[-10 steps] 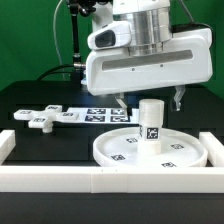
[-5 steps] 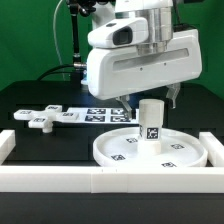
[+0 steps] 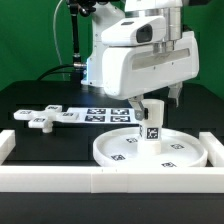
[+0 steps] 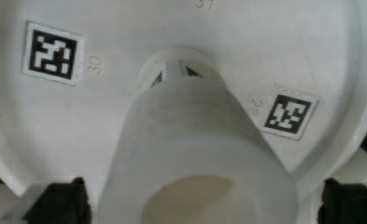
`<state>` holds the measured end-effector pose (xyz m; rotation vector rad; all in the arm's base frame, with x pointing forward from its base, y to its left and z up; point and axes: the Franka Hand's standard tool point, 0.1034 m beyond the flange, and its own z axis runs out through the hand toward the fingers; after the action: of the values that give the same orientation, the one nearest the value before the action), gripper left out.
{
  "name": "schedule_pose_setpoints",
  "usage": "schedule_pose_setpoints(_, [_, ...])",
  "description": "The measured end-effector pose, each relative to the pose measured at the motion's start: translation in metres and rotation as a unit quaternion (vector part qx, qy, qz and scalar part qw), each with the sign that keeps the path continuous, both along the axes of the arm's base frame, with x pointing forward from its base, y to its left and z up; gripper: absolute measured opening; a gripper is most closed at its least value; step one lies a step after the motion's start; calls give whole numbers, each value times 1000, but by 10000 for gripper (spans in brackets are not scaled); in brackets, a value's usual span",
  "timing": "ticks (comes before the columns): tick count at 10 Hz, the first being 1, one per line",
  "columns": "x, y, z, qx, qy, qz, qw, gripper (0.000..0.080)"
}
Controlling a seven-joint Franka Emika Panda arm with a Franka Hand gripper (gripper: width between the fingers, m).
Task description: Assemble round table
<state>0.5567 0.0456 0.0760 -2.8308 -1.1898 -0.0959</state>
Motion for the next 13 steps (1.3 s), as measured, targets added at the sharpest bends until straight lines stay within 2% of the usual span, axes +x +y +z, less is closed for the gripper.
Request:
schedule_pose_setpoints(3, [0, -4, -1, -9, -6, 89, 996, 649])
schedule_pose_setpoints(6, [-2, 1, -5, -34, -10, 204, 978, 649])
schedule_pose_setpoints(9, [-2, 7, -5, -54, -11, 312, 948, 649])
schedule_pose_setpoints(13, [0, 2, -5, -75, -13, 470, 879, 649])
